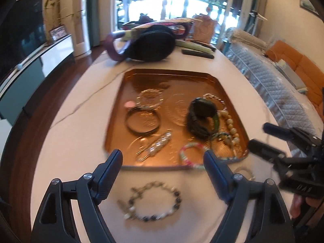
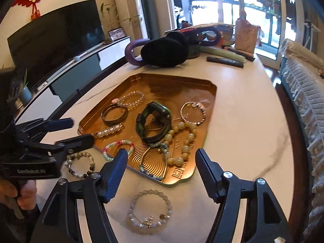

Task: Organize jewelry
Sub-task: 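Grasp the black-and-white bead bracelet with the left tool while the right tool grasps the white bead bracelet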

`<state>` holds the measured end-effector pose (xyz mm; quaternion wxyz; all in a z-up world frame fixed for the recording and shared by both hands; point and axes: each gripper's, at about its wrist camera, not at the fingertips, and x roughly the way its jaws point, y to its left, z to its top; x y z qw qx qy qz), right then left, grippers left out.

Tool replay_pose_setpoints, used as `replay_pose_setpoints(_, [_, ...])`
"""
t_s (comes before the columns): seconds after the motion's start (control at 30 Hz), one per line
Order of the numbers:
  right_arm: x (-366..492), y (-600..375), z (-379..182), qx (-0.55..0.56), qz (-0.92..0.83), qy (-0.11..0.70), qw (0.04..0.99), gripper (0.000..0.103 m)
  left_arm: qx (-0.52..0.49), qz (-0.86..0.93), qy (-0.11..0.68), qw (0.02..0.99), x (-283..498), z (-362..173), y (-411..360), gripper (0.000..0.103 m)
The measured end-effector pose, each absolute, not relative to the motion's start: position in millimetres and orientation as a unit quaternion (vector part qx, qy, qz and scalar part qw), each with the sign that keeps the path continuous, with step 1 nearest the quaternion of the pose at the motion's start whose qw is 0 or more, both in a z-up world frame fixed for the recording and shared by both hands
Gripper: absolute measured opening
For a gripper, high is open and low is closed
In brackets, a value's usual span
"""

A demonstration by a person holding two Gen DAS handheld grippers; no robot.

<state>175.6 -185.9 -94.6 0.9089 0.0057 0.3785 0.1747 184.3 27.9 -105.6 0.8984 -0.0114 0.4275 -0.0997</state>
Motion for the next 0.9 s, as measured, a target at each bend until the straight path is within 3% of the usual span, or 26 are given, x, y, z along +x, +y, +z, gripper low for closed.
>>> replay_pose_setpoints(0.17, [163.5, -191.4, -82.2, 0.024, 0.172, 0.356, 0.918, 0.077, -0.019, -0.092, 0.432, 0.897, 168.8, -109.2, 41.2, 0.082])
replay_pose_setpoints(0.47, [134.0, -194.1, -70.5, 0.050, 0.159, 0.376, 0.912, 0.079, -0.004, -0.115, 0.455, 0.883, 138.8, -122.1, 49.6, 0.082])
replay_pose_setpoints(0.9, [131.4, -180.4, -130.4, 0.009, 0.166, 0.443, 0.881, 0.079, 0.008, -0.114, 0.496, 0.861, 141.7, -151.3, 41.2, 0.082])
